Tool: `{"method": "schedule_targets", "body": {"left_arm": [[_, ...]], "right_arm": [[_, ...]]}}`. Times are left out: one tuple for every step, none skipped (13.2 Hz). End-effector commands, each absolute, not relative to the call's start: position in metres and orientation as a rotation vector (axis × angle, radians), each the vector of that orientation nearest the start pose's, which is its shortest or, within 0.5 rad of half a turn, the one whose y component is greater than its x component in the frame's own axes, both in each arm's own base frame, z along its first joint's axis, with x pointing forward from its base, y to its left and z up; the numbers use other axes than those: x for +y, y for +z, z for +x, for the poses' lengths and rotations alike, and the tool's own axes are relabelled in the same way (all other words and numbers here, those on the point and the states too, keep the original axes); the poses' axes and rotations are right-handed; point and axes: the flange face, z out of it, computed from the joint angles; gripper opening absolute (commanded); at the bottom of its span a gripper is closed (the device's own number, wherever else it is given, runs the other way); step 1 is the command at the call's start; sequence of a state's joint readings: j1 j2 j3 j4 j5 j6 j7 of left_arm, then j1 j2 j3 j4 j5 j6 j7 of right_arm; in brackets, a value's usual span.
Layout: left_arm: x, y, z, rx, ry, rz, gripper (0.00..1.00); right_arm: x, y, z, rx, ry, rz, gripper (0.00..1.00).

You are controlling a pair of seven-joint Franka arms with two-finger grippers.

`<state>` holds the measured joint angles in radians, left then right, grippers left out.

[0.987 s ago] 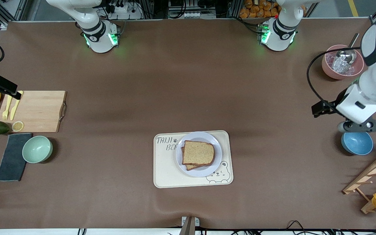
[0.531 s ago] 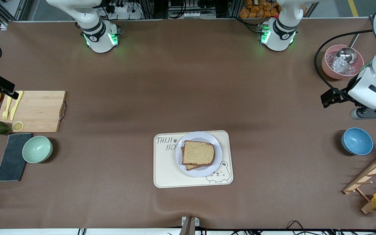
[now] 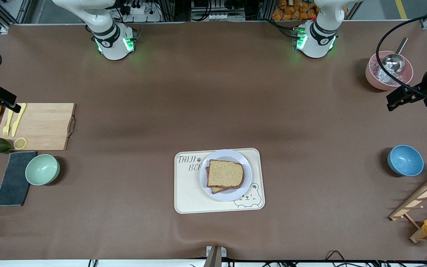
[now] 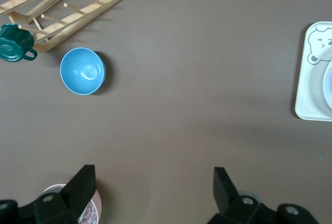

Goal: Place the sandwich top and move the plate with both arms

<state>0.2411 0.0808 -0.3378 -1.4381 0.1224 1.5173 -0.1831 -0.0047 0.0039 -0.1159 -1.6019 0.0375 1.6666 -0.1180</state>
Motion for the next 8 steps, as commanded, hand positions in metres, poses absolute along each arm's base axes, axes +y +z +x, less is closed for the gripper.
{"method": "schedule_targets", "body": {"left_arm": [[-0.033, 0.646, 0.561, -0.153, -0.018, -3.066, 1.0], [-0.031, 0.65, 0.558, -0.159, -0.028, -3.062, 1.0], [-0.027, 0.648, 0.553, -0.165, -0.016, -3.055, 1.0], [-0.022, 0.647, 0.552, -0.142, -0.013, -3.055, 1.0], [-0.022, 0.648, 0.548, -0.118, -0.012, -3.054, 1.0], [-0.022, 0.65, 0.541, -0.116, -0.017, -3.053, 1.0], [-0.018, 0.65, 0.536, -0.131, -0.014, -3.066, 1.0], [-0.017, 0.65, 0.535, -0.139, -0.014, -3.086, 1.0]], "right_arm": [[-0.068, 0.622, 0.559, 0.017, -0.108, -3.117, 1.0], [-0.068, 0.622, 0.559, 0.015, -0.11, -3.117, 1.0], [-0.068, 0.622, 0.559, 0.015, -0.11, -3.117, 1.0], [-0.068, 0.622, 0.559, 0.015, -0.11, -3.117, 1.0], [-0.068, 0.622, 0.559, 0.015, -0.11, -3.117, 1.0], [-0.068, 0.622, 0.559, 0.017, -0.11, -3.117, 1.0], [-0.068, 0.622, 0.559, 0.015, -0.11, -3.117, 1.0], [-0.068, 0.622, 0.559, 0.017, -0.11, -3.117, 1.0]]}}
